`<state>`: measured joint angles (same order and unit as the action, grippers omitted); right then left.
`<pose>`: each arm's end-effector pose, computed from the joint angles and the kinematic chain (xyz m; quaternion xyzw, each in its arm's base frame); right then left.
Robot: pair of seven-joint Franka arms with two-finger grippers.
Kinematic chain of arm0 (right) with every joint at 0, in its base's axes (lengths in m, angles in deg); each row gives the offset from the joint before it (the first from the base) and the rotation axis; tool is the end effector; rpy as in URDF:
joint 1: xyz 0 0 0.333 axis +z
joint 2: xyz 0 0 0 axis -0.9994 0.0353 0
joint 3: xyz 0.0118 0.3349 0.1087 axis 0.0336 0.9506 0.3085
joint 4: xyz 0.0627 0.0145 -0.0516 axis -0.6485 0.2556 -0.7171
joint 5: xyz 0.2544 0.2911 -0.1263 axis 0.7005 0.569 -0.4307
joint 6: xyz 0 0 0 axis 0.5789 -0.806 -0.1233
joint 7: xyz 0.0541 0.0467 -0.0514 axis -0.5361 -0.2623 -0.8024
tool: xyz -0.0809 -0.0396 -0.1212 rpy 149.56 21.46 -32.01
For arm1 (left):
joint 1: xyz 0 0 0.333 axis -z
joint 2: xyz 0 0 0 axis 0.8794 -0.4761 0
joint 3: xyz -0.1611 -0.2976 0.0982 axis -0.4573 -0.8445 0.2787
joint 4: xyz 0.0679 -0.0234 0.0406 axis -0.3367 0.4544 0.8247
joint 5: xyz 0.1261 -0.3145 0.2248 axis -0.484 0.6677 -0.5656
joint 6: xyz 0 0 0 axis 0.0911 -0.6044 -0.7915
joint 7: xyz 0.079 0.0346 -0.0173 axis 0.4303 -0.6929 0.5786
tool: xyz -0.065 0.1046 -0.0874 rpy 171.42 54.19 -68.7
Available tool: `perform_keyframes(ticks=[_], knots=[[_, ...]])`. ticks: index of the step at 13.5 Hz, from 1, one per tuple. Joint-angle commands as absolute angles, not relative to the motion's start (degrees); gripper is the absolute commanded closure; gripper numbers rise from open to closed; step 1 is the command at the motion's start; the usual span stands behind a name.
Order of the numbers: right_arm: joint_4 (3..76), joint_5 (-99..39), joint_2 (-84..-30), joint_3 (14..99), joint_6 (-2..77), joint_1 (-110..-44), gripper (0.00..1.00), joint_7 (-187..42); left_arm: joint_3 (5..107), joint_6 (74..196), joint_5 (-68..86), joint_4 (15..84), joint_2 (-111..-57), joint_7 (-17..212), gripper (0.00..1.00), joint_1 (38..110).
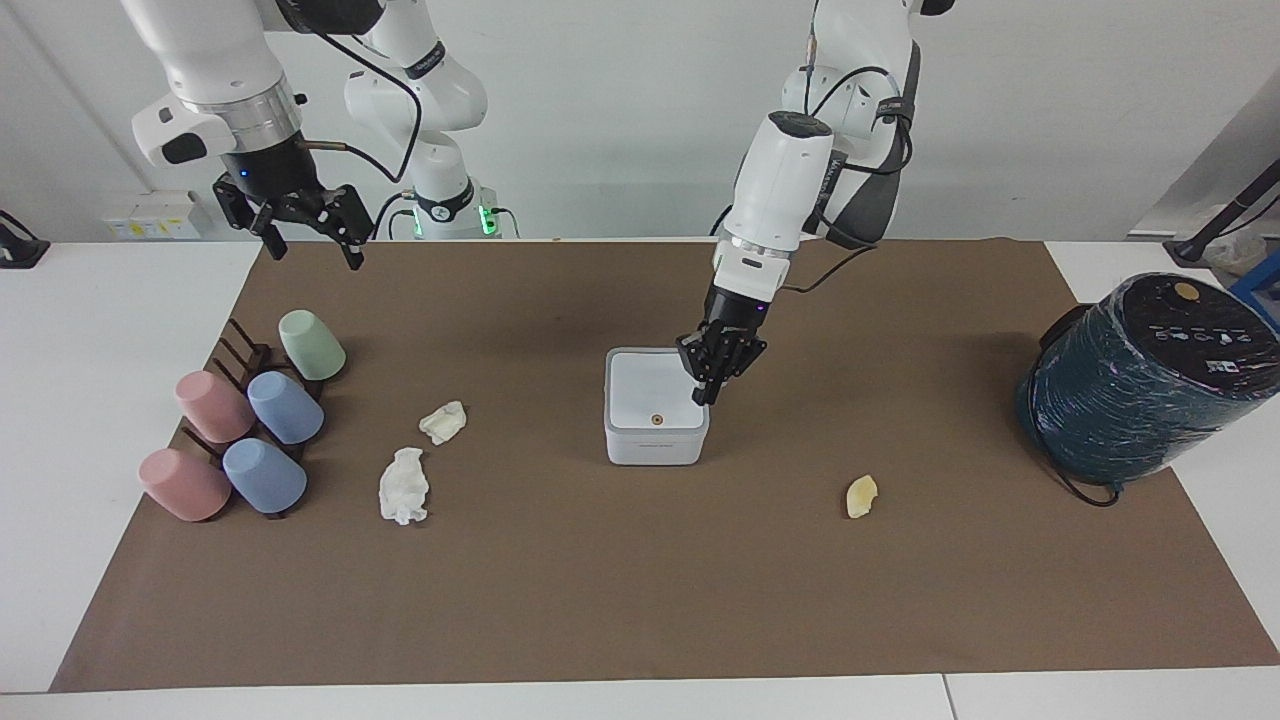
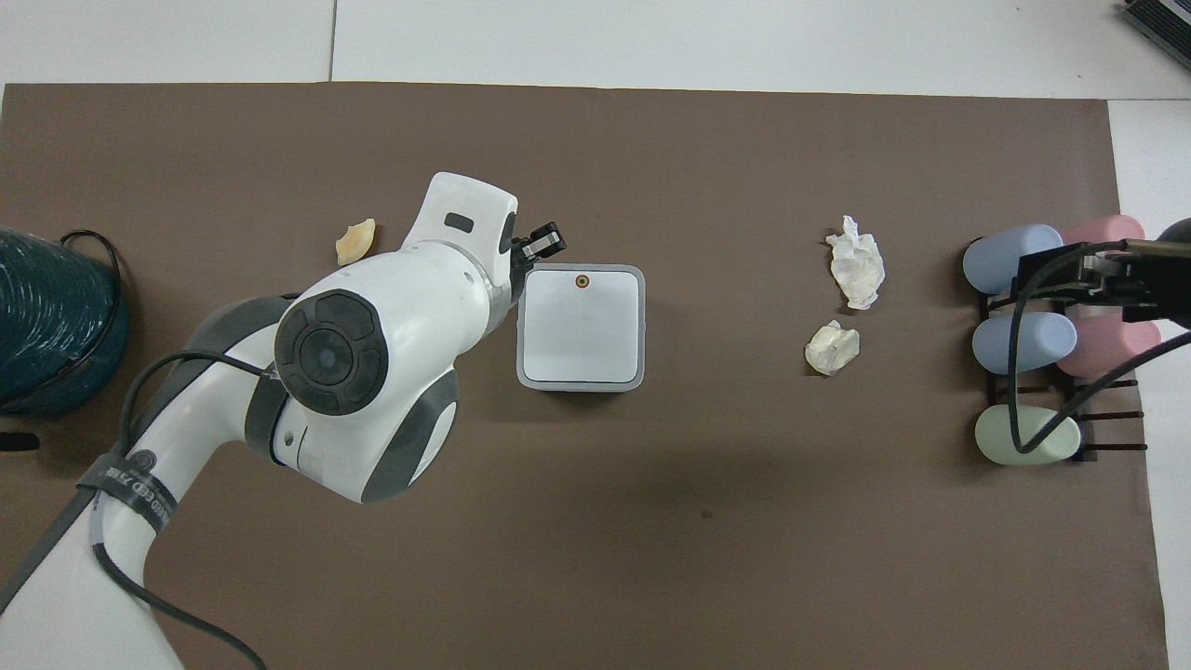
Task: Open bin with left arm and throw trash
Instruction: 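Lift the lid with the left gripper while the right gripper reaches the scrap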
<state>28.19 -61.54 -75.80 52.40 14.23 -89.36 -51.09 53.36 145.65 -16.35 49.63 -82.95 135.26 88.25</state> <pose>0.5564 0.0189 0.6377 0.9945 -0.0948 0.0452 0.0056 0.5737 -0.3619 0.4634 0.9485 0.1770 0.1861 0.1852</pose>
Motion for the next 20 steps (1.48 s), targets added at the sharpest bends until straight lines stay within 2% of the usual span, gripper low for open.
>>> perform_keyframes(ticks=[1,3,4,6,8,12,16,18,20], knots=[[29.34,-60.55,-76.78,52.88,16.38,-90.44,0.0,-52.15,54.25,147.51,-15.69,52.15,-82.08,136.13,0.85,90.13],[31.88,-60.46,-75.99,52.88,19.44,-90.44,0.0,-52.24,54.25,147.69,-15.69,52.42,-82.17,136.13,0.85,90.83],[36.07,-60.46,-76.6,52.88,23.2,-90.18,0.0,-52.07,54.25,147.69,-15.69,52.6,-82.34,136.13,0.85,91.01],[42.16,-60.46,-77.31,52.88,29.28,-90.09,0.0,-51.98,54.25,149.08,-15.69,52.69,-83.83,136.31,0.85,92.06],[45.15,-60.46,-75.47,52.79,31.4,-90.17,0.0,-52.24,54.25,152.07,-15.69,52.51,-86.72,136.57,0.84,93.38],[56.48,-60.55,-73.97,52.88,43.52,-89.65,0.0,-52.15,54.25,153.84,-15.69,52.69,-89.72,136.22,0.82,93.82],[58.7,-60.55,-67.39,52.97,50.99,-87.28,0.0,-50.93,54.34,153.58,-15.69,52.25,-91.4,136.31,0.76,94.97],[58.97,-60.55,-65.1,52.97,55.91,-86.13,0.0,-50.22,54.34,152.18,-15.78,50.15,-90.96,135.96,0.7,94.18],[59.05,-60.55,-62.38,52.97,59.52,-85.87,0.0,-49.35,54.43,146.5,-15.78,45.95,-90.08,135.96,0.69,92.78]])
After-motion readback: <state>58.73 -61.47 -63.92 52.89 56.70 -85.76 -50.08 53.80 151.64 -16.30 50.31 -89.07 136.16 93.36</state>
